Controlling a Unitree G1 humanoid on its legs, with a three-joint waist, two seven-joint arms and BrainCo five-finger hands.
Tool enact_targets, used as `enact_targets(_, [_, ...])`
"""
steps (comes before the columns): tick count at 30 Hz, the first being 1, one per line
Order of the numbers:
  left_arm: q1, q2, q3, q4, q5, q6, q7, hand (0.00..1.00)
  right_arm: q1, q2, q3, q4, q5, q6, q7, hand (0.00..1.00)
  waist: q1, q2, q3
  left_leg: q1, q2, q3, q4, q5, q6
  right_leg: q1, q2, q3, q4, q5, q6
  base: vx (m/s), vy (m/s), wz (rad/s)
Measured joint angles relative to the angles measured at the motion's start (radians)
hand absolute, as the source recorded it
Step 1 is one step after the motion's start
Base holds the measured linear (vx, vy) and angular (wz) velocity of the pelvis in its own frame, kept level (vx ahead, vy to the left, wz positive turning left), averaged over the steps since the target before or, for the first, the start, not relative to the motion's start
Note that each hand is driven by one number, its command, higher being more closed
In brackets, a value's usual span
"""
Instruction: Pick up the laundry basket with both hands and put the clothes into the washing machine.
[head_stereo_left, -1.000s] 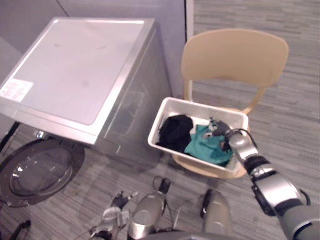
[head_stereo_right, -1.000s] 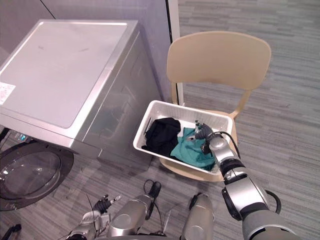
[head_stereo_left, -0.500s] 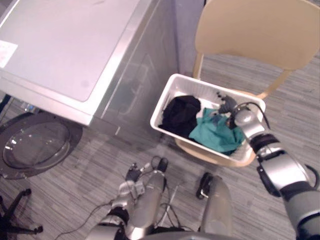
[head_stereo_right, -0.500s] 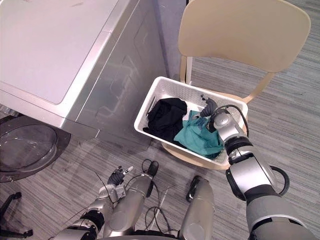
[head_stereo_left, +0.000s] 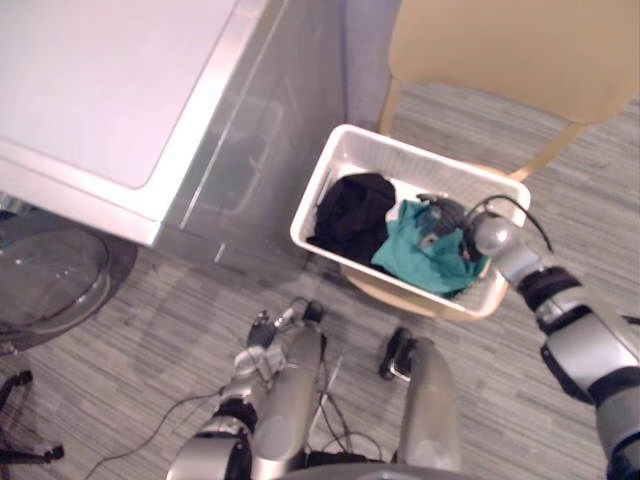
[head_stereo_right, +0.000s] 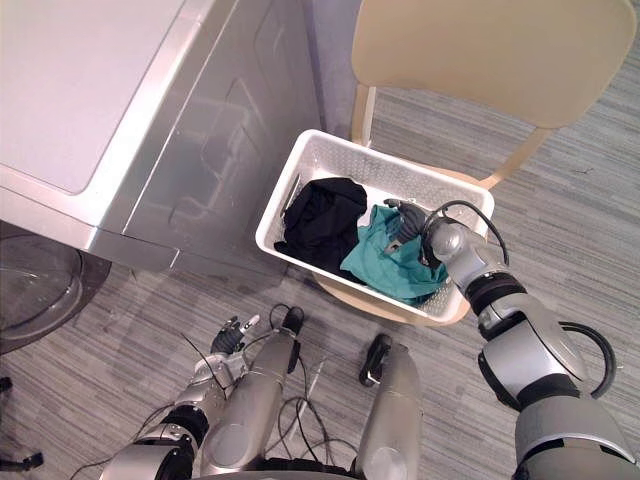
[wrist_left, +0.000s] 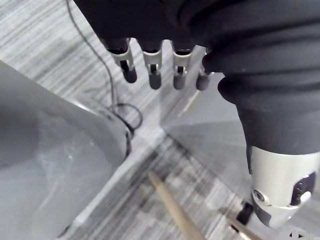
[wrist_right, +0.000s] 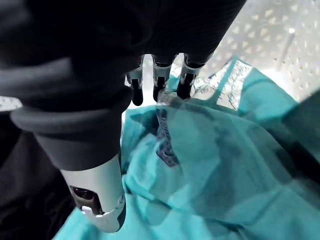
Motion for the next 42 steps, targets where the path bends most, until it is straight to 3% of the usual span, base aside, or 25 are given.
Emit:
enact_targets(7, [-0.045, 0.017, 0.001, -0.021, -0.022, -0.01, 0.001, 0.0, 0.039, -0.045, -0.014, -0.038, -0.002, -0.015, 0.002, 0.0, 0.009, -0.027, 0.013, -0.109, 0.004, -0.007, 0.067, -0.009, 0.001, -0.073, 0.002, -0.022, 0.03, -0.001, -0.003, 0.0, 0.019, 0.07])
enact_targets(12, [-0.049, 0.023, 0.035, -0.065, -0.036, -0.022, 0.001, 0.0, 0.057, -0.081, -0.051, -0.078, -0.009, -0.023, -0.002, 0.0, 0.015, -0.03, 0.014, -0.182, 0.009, -0.007, 0.101, -0.015, 0.004, -0.134, 0.001, -0.029, 0.054, -0.003, -0.005, -0.03, 0.014, 0.05])
enact_targets(16, [-0.05, 0.037, 0.049, -0.082, -0.037, -0.024, 0.001, 0.0, 0.065, -0.097, -0.093, -0.08, -0.062, -0.04, -0.006, 0.0, 0.017, -0.034, 0.014, -0.233, 0.022, 0.003, 0.113, -0.011, -0.001, -0.168, -0.011, -0.052, 0.076, -0.011, -0.014, -0.03, -0.014, 0.18])
enact_targets(19, [-0.061, 0.039, 0.082, -0.086, -0.038, -0.024, 0.001, 0.0, 0.058, -0.103, -0.135, -0.076, -0.114, -0.042, -0.024, 0.0, 0.035, -0.047, 0.016, -0.269, 0.026, -0.002, 0.121, -0.008, -0.008, -0.2, -0.013, -0.064, 0.091, -0.02, -0.01, -0.03, -0.025, 0.12])
enact_targets(20, [-0.063, 0.039, 0.084, -0.086, -0.039, -0.024, 0.001, 0.0, 0.057, -0.094, -0.138, -0.076, -0.136, -0.042, -0.034, 1.0, 0.035, -0.047, 0.016, -0.276, 0.026, -0.003, 0.126, -0.007, -0.008, -0.204, -0.015, -0.068, 0.095, -0.023, -0.013, -0.03, -0.02, 0.2])
enact_targets(26, [-0.091, 0.027, 0.161, -0.097, -0.058, -0.024, 0.006, 0.0, 0.039, 0.0, -0.204, -0.049, -0.352, 0.018, -0.157, 1.0, 0.035, -0.052, 0.013, -0.299, 0.024, -0.021, 0.135, 0.005, -0.029, -0.216, -0.025, -0.093, 0.114, -0.029, -0.015, -0.01, -0.01, 0.09])
enact_targets(29, [-0.091, 0.018, 0.2, -0.1, -0.058, -0.024, 0.021, 0.0, 0.03, 0.067, -0.206, 0.015, -0.436, 0.038, -0.173, 1.0, 0.041, -0.052, 0.013, -0.294, 0.024, -0.032, 0.126, 0.01, -0.037, -0.211, -0.025, -0.103, 0.116, -0.03, -0.024, -0.01, -0.02, 0.05])
enact_targets(37, [-0.08, 0.008, 0.244, -0.095, -0.065, -0.02, 0.044, 0.0, 0.076, 0.146, -0.177, 0.119, -0.505, 0.067, -0.17, 1.0, 0.062, -0.052, 0.013, -0.179, 0.033, -0.031, 0.022, 0.024, -0.053, -0.118, -0.02, -0.114, 0.059, -0.022, -0.041, 0.01, -0.036, 0.03])
enact_targets(42, [-0.023, 0.027, 0.195, -0.072, -0.065, -0.013, 0.039, 0.0, 0.153, 0.161, -0.099, 0.116, -0.503, 0.055, -0.116, 1.0, 0.06, -0.052, 0.013, -0.031, 0.063, -0.008, -0.145, 0.108, -0.036, -0.003, 0.013, -0.114, -0.069, 0.021, -0.038, 0.09, -0.038, -0.13])
